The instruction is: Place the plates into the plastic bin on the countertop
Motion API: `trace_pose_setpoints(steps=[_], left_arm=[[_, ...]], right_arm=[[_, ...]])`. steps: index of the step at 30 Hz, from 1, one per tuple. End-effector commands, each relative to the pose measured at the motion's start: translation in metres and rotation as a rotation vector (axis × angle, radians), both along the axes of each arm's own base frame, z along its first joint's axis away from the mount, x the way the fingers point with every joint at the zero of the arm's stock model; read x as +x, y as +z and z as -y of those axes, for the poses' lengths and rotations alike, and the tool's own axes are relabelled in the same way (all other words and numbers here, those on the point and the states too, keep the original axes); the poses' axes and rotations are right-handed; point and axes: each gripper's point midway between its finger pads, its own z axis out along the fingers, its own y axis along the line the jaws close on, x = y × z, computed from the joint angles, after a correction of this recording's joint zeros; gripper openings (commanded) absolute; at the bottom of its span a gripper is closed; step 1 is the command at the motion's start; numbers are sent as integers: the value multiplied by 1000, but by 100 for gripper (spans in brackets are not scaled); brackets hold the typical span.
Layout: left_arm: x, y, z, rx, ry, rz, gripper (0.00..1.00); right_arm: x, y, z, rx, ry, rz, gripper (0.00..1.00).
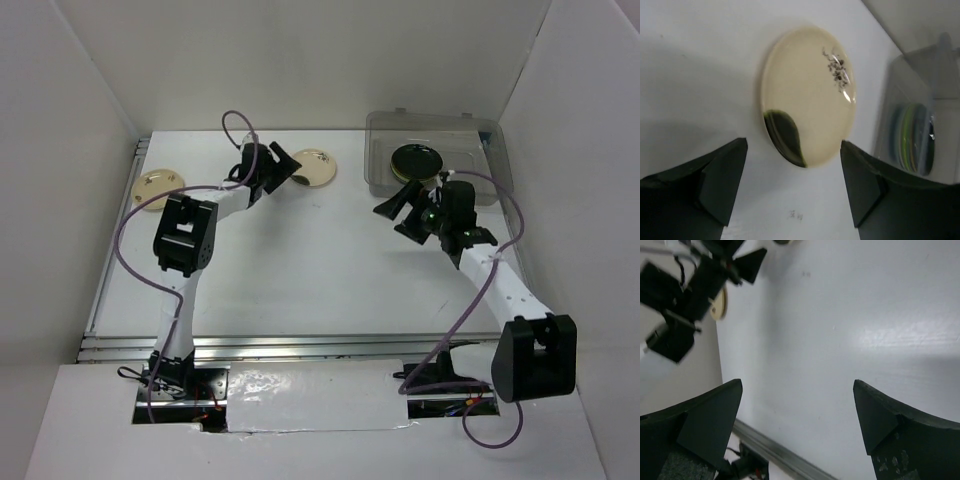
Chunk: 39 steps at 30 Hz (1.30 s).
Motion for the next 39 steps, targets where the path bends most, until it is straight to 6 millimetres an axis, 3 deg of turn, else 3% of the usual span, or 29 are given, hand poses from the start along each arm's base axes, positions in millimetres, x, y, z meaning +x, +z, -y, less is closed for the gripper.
trace_pose_setpoints(steps=[1,7,12,13,14,15,16,17,20,21,22,23,25,27,30,33,37,39], left_arm=[[17,-17,-10,91,119,-74,86],[22,-63,-11,185,113,-186,73],[16,-74,-13,177,119,-195,51],[16,-73,-12,178,118,-190,44],[16,-72,-12,186,112,-187,19],[17,-70,-11,189,105,-183,6],[17,-62,-11,195,103,-174,0],[14,-56,-12,205,105,-166,0],[0,-10,-20,244,132,-73,0],[-7,32,-18,239,136,1,0],[-24,29,-25,281,123,-5,0],[-31,43,-23,283,105,20,0],[-64,73,-14,296,10,61,0],[-99,82,-5,301,-64,54,0],[-142,79,10,260,-169,52,0],[-180,74,21,186,-258,38,0],[-209,85,34,73,-344,95,0],[-224,88,40,23,-398,105,0]], right_arm=[[-14,42,-23,46,87,170,100],[-46,32,-48,15,132,168,100],[-57,39,-52,23,144,194,100],[-58,42,-52,22,142,198,100],[-59,46,-52,19,142,214,100],[-59,48,-51,18,139,217,100],[-58,48,-51,16,138,218,100],[-58,45,-52,10,145,214,100],[-52,32,-53,-4,163,190,100],[-52,29,-55,2,177,190,100],[-50,26,-54,4,171,188,100],[-48,21,-56,7,178,179,100],[-44,27,-61,13,202,215,100],[-35,32,-68,-7,230,228,100],[-17,30,-75,-82,246,210,100],[-2,13,-80,-113,254,176,100],[1,-15,-86,-111,302,133,97],[-8,-24,-94,-79,355,124,95]])
